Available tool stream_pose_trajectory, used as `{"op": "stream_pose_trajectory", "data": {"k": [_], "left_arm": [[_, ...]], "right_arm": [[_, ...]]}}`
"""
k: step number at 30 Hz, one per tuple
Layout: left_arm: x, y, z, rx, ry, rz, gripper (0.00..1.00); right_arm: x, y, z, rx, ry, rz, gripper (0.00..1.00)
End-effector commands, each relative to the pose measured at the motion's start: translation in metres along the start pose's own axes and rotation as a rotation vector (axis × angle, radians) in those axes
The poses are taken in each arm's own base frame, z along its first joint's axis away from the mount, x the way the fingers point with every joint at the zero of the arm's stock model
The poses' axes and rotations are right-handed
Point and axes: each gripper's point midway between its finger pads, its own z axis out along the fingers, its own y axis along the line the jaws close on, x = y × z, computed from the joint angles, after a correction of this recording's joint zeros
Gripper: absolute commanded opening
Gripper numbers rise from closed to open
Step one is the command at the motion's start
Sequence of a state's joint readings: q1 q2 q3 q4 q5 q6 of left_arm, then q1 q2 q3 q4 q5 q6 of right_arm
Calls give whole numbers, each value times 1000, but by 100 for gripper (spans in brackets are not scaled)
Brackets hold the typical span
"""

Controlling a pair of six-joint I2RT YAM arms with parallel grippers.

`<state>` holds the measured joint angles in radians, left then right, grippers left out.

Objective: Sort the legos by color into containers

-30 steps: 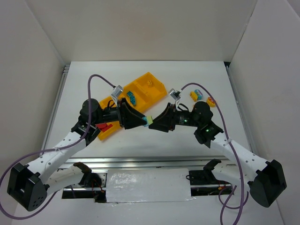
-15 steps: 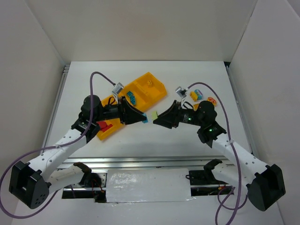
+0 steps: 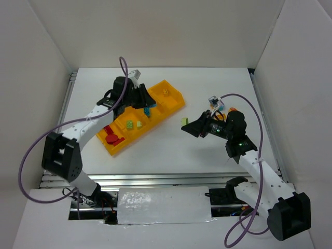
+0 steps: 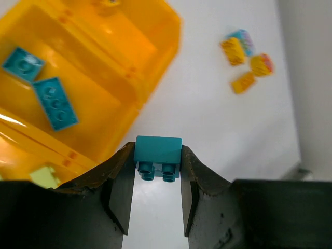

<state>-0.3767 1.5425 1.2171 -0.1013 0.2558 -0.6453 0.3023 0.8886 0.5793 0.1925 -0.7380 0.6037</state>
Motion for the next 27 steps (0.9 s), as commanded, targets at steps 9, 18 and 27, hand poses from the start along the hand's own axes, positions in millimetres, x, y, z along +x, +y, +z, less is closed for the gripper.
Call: {"op": "stream_pose_trajectory", "data": {"k": [9,18,27], "left_arm": [[-11,82,69,-338,33,-50,65],[-50,49,32,-279,-77,-54,99],[-104,19,-146,-440,-423,-44,99]], "right_arm": [[13,-3,4,-24,50,-4,0],[31,-12,71,176,183,8,0],[51,-32,181,295,254,65,6]]}}
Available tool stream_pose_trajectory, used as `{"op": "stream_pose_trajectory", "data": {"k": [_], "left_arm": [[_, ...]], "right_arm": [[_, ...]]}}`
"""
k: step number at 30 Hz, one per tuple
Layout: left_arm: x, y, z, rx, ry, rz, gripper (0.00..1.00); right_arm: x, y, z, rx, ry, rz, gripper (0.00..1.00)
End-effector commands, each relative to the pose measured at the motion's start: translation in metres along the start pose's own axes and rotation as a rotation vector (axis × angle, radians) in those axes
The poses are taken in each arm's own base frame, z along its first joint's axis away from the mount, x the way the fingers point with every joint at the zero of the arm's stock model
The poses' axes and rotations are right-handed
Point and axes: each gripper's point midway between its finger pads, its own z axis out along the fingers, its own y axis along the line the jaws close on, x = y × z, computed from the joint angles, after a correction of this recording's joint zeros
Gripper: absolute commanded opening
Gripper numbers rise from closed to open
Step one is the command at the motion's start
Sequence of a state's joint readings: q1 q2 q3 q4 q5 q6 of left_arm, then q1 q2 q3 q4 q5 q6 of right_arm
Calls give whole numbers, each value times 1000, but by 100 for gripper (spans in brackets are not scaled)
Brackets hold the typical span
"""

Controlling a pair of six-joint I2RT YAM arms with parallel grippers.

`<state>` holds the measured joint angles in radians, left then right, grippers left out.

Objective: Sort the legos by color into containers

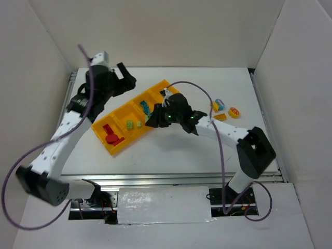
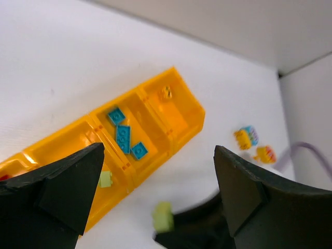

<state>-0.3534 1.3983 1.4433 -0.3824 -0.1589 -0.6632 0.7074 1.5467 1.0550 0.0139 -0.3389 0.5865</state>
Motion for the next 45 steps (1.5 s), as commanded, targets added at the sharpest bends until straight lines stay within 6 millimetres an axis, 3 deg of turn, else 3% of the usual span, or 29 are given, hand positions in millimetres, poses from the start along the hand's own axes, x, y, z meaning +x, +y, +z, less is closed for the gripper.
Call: {"op": "stream_pose_trajectory", "data": {"k": [1,2,4,5,6,7,8,9,10,11,16,18,20,22,24,25,26,28,29,33,39,45], "left_arm": [[-26,34,-59,-141,-121,-13,99],[-26,42,-78,-153,-136,12,100],[-14,55,-93,-170,-110,56,100],[-17,55,-110,-150,-134,62,99],[-13,59,-117,-152,-131,77,99],[-4,66,-120,-161,-113,100,100],[-1,70,-133,-160,-119,110,100],[2,74,-138,-164,-118,119,99],[6,79,-142,-170,-113,136,100],[11,86,-148,-183,-118,145,99],[35,117,-152,-271,-97,182,99],[41,121,-151,-276,-96,183,99],[50,126,-146,-283,-77,186,99],[58,128,-141,-280,-56,188,100],[66,129,-138,-273,-33,196,100],[68,130,-138,-267,-27,200,100],[71,130,-136,-263,-18,204,100],[77,131,-136,-252,-9,213,99],[77,131,-136,-247,-8,216,100],[78,126,-134,-218,-2,220,100],[84,126,-131,-210,26,232,100],[86,124,-128,-200,39,240,100]], "right_arm": [[-30,8,38,57,-57,10,6],[-32,9,48,63,-48,9,6],[-34,14,76,69,-19,6,6],[-24,0,94,108,17,17,6],[-39,14,101,89,-8,4,7],[-43,12,109,100,-9,5,9],[-33,-1,122,133,27,14,15],[-48,11,126,113,3,5,22],[-52,9,130,120,3,1,34],[-55,10,137,126,11,2,56],[-65,18,141,122,24,-11,81],[-73,21,130,138,-2,-24,92],[-84,24,111,153,-33,-33,93],[-97,12,93,205,-74,-31,94],[-109,-23,58,301,-114,12,95],[-121,-29,37,319,-150,23,95],[-117,-77,17,420,-138,81,96],[-120,-114,-17,516,-153,162,96],[-113,-159,-44,646,-153,230,97],[-98,-235,-114,908,-183,377,100],[-80,-303,-176,1116,-258,561,100],[-77,-335,-190,1223,-294,632,98]]}}
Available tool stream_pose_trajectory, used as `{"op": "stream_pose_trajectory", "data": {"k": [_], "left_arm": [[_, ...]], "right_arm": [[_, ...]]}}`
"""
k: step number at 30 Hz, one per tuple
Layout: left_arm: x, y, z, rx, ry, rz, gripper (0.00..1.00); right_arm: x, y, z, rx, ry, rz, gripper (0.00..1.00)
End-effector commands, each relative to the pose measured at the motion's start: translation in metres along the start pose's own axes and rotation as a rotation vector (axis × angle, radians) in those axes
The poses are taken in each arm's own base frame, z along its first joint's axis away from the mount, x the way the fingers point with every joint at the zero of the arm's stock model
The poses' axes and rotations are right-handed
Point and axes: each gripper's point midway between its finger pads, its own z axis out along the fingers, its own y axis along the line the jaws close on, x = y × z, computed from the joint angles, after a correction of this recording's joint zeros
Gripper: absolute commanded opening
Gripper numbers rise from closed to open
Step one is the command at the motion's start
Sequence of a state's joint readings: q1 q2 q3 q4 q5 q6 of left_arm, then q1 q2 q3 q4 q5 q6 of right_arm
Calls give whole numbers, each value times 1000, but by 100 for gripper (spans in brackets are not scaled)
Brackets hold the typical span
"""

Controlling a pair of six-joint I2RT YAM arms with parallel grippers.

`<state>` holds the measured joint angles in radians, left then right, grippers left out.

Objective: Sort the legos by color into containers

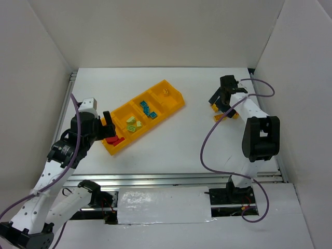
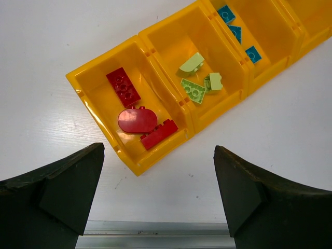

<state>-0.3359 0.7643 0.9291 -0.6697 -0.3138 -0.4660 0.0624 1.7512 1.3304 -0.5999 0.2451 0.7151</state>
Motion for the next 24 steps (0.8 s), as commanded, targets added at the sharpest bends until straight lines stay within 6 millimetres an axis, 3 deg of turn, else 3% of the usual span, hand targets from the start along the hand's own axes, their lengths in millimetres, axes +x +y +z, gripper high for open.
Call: {"op": "stream_pose_trajectory", "data": {"k": [1,13,21,22,24], "left_arm": [[-10,-5,2,26,-32,17,99],[-10,-5,2,26,-35,17,100],[-9,-5,2,23,-30,17,100],[-9,-5,2,23,-30,17,99],[-10,-4,1,24,-35,15,100]], "right_arm": [[-14,-10,11,86,-42,59,97],[-1,-24,48,153,5,78,95],[6,-28,56,156,70,44,83],[4,-39,63,176,87,62,81],[10,-42,66,176,118,52,78]]}}
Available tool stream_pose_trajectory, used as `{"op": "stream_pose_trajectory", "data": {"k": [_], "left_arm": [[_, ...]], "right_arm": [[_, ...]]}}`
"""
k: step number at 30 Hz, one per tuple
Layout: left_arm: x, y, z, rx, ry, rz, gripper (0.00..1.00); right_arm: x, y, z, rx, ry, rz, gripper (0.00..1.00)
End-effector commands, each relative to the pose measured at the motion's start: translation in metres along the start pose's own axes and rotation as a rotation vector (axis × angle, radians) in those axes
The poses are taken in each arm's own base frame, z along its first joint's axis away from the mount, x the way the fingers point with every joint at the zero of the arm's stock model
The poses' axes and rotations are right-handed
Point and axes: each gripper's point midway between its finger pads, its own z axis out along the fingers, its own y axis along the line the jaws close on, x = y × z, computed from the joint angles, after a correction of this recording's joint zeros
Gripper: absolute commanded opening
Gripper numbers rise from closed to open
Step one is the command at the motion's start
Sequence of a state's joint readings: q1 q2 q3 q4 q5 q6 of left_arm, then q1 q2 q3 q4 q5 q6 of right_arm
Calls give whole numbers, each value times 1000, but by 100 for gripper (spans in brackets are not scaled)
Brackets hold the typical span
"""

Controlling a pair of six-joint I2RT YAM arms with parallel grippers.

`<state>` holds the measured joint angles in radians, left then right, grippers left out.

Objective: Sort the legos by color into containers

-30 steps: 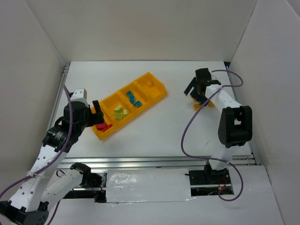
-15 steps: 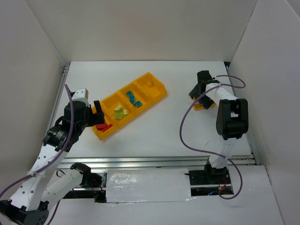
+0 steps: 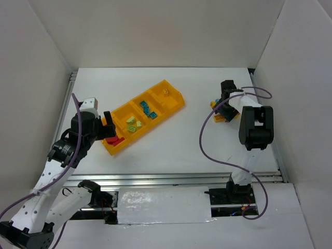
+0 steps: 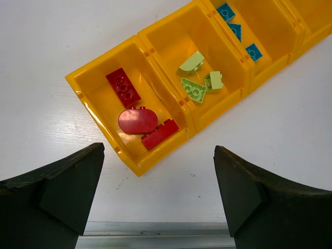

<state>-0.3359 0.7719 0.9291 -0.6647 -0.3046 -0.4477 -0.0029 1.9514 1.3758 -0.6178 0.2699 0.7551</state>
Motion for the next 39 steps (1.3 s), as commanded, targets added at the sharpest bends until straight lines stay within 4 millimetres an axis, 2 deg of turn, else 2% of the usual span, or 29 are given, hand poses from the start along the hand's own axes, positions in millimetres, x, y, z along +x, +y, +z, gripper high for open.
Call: {"op": "stream_pose_trajectory", "data": {"k": [1,4,5,6,7,8,9,10,13,14,15,17,18,21,22,24,25,26,27,28,29,30,31,32,34,36,37,38,39], "left_arm": [[-11,-2,-1,13,-43,-5,100],[-11,-3,-2,19,-46,-4,99],[-11,-3,-1,20,-44,-2,99],[-10,-3,0,20,-39,1,99],[-10,-4,0,19,-38,1,100],[-9,-4,1,17,-32,3,99],[-10,-4,1,18,-33,2,99],[-9,-3,1,16,-33,3,100],[-9,-3,2,12,-34,2,100],[-10,-3,2,12,-36,2,100],[-9,-2,2,7,-31,2,99],[-10,-1,3,-3,-33,0,99],[-9,0,3,-8,-31,1,99],[-11,3,2,-23,-41,-8,99],[-12,3,1,-25,-45,-11,99],[-13,6,0,-40,-54,-17,100],[-12,7,0,-44,-56,-20,99],[-12,9,1,-51,-57,-21,100],[-13,9,0,-51,-58,-21,99],[-12,8,1,-50,-56,-20,99],[-12,8,2,-50,-56,-20,100],[-11,8,2,-50,-52,-18,99],[-11,8,3,-55,-49,-18,99],[-10,9,4,-57,-43,-16,100],[-10,9,5,-64,-43,-15,100],[-9,10,6,-68,-36,-14,99],[-10,11,6,-71,-39,-15,99],[-9,10,7,-71,-35,-13,100],[-9,11,7,-74,-35,-13,100]], "right_arm": [[-3,-5,7,14,39,-6,71],[-1,-4,8,2,49,-15,58],[-2,-3,8,-2,50,-14,58],[-1,-4,9,-4,56,-14,53],[0,-4,9,-5,61,-17,42],[1,-3,9,-14,63,-22,35],[0,-3,5,-22,59,-20,9],[4,-5,5,-26,58,-18,0],[14,4,-16,-112,40,-40,0],[17,15,-36,-170,17,-59,0],[22,20,-45,-199,12,-74,0],[43,41,-67,-282,1,-139,0],[56,58,-90,-348,-10,-189,0],[67,89,-125,-425,-52,-254,0],[83,102,-137,-459,-43,-303,0],[92,127,-156,-525,-59,-348,0],[105,139,-159,-541,-57,-389,0],[107,150,-163,-562,-66,-410,0],[100,166,-175,-599,-98,-425,0],[105,176,-165,-579,-98,-451,0],[94,194,-177,-614,-132,-452,0],[91,200,-177,-610,-137,-478,1],[95,208,-166,-593,-128,-503,1],[84,222,-178,-623,-162,-505,2],[75,239,-177,-639,-209,-542,4],[72,248,-177,-645,-218,-559,7],[77,252,-164,-629,-206,-576,10],[71,261,-172,-648,-221,-576,16],[71,263,-169,-640,-218,-590,19]]}}
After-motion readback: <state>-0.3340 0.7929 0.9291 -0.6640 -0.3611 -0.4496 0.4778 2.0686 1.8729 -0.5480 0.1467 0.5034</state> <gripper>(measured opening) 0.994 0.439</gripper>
